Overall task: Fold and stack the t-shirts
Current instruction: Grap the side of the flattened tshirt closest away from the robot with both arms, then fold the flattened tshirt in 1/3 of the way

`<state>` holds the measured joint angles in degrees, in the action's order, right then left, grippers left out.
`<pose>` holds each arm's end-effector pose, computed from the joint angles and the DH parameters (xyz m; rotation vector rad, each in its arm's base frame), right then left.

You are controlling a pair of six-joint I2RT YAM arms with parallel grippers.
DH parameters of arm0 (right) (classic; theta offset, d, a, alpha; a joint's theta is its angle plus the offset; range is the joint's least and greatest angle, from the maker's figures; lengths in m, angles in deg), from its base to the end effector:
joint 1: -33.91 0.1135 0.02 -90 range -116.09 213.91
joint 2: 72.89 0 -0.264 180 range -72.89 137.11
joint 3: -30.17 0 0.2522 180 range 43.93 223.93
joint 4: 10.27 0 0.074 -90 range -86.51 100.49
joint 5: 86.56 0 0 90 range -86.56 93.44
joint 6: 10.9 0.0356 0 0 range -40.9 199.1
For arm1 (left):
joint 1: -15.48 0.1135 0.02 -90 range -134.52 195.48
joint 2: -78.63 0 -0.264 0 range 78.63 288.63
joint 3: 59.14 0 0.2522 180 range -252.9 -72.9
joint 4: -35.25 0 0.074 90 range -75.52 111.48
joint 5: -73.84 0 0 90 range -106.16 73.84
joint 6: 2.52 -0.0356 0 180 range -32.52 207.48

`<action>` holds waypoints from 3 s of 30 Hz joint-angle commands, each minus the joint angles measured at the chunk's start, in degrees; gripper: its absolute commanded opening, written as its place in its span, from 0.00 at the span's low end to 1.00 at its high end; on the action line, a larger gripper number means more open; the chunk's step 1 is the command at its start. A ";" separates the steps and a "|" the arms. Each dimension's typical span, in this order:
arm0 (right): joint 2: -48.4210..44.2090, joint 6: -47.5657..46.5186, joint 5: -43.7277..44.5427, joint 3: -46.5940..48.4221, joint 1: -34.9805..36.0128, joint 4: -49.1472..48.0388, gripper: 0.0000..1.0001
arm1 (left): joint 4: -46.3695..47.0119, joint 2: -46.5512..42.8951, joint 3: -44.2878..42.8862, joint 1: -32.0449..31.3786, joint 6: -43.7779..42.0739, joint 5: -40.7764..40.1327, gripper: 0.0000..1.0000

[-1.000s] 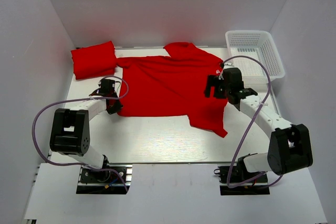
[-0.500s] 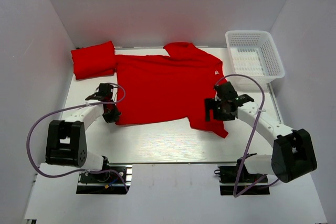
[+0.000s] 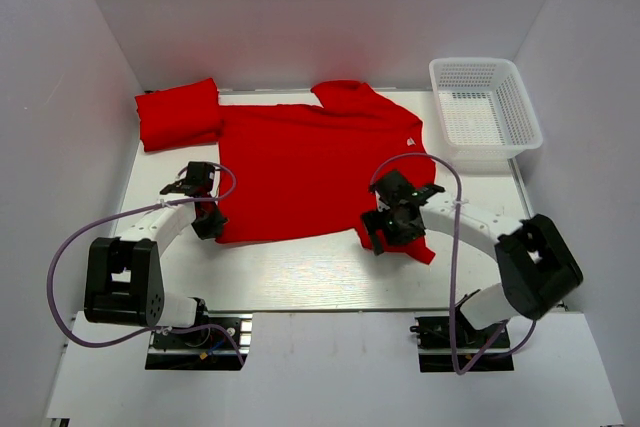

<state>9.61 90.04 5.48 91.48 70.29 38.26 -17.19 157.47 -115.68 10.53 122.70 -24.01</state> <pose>0.2090 0.1524 0.1813 -0.6076 2.7324 0.1553 0.2306 -0.0151 0.1714 -0.7679 2.7390 0.0524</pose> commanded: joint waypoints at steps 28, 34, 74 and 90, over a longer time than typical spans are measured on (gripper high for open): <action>-2.62 -14.19 10.09 13.69 2.03 -8.48 0.00 | 3.70 -0.71 -7.92 0.38 -0.33 0.04 0.00; 5.65 -21.39 22.55 21.53 1.15 -11.47 0.00 | 4.39 4.37 -14.95 0.91 -0.33 -3.82 0.00; 41.28 -28.44 24.59 61.21 -10.89 -15.07 0.90 | 5.63 30.06 -47.32 4.25 -2.70 -1.55 1.00; 27.97 -6.90 -1.34 35.77 -18.19 -16.04 0.90 | 19.86 24.69 -26.92 1.26 -12.98 20.07 1.00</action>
<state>37.36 78.61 10.34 127.41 53.72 24.53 -1.67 183.97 -144.23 12.59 112.01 -9.00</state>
